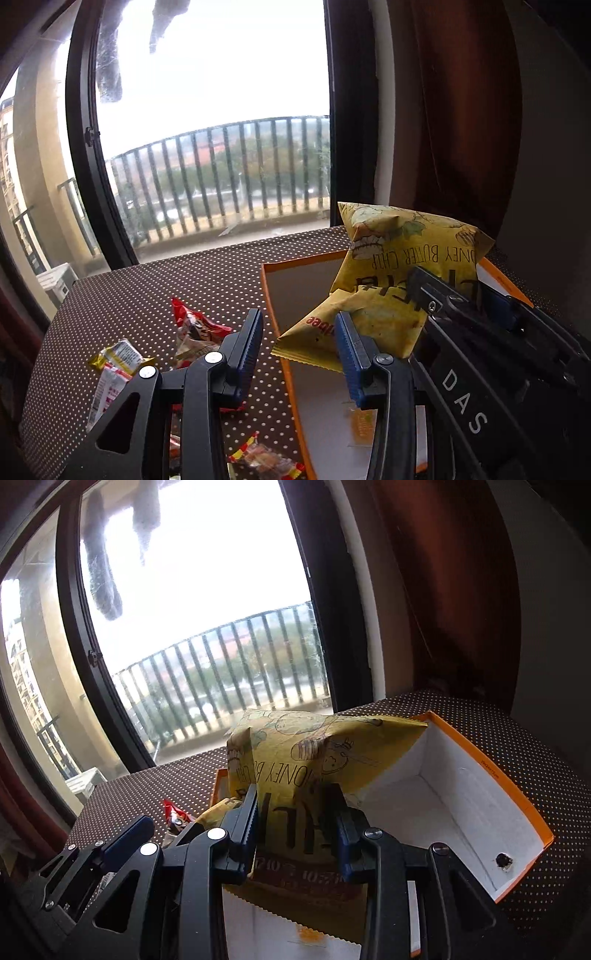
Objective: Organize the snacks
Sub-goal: 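Open the right tool over the orange box to drop the yellow chip bag, then withdraw both open tools from the box back to the snack pile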
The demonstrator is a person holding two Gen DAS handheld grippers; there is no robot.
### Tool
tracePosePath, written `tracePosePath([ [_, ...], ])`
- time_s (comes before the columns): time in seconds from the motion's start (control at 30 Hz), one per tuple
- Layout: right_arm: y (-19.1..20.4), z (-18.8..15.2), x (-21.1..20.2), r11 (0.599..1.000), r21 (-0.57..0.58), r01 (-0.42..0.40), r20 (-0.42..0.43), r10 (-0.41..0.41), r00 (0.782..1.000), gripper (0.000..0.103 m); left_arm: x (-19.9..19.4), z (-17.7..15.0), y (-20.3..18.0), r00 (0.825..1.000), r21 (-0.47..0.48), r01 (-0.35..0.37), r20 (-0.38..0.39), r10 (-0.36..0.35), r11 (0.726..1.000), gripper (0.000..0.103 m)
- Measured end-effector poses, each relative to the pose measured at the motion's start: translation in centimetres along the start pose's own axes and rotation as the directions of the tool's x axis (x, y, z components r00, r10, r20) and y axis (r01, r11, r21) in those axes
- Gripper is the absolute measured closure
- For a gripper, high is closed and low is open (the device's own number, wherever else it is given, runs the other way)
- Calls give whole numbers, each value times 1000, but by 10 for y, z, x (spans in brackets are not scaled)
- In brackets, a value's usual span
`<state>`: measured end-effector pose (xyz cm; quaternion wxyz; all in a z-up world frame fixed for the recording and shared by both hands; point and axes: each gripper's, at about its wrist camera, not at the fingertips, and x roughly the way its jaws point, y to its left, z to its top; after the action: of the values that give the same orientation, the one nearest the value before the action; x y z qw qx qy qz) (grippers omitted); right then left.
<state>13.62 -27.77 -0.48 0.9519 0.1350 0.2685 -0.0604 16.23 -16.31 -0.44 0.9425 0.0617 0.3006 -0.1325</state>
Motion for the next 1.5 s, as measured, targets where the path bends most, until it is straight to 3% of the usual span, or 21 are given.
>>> tracePosePath([
  [0.2,-33,-2,12,998,52,47,-38,-45,998,65,24,0,-21,998,35,28,-55,-26,999,61],
  [0.27,-42,-5,18,995,70,66,-55,-62,997,65,31,-4,-30,996,48,34,-81,-30,998,56],
  [0.4,-56,-11,25,990,117,75,-79,-66,995,63,40,-9,-40,993,69,50,-114,-42,996,34],
  [0.47,-59,-13,25,989,125,79,-83,-68,994,50,37,-10,-49,993,77,54,-111,-45,996,26],
  [0.5,-60,-13,24,988,130,77,-81,-67,994,31,36,-10,-51,993,79,53,-110,-44,995,24],
  [0.53,-63,-14,23,988,134,79,-70,-70,995,24,36,-11,-53,993,81,54,-109,-45,995,22],
  [1.07,-58,-19,-5,990,124,69,-52,-63,997,24,5,-21,-46,996,58,56,-78,-51,997,20],
  [1.5,-12,-30,-43,998,50,41,-11,-41,999,24,-38,-35,-12,999,9,31,-11,-31,999,18],
])
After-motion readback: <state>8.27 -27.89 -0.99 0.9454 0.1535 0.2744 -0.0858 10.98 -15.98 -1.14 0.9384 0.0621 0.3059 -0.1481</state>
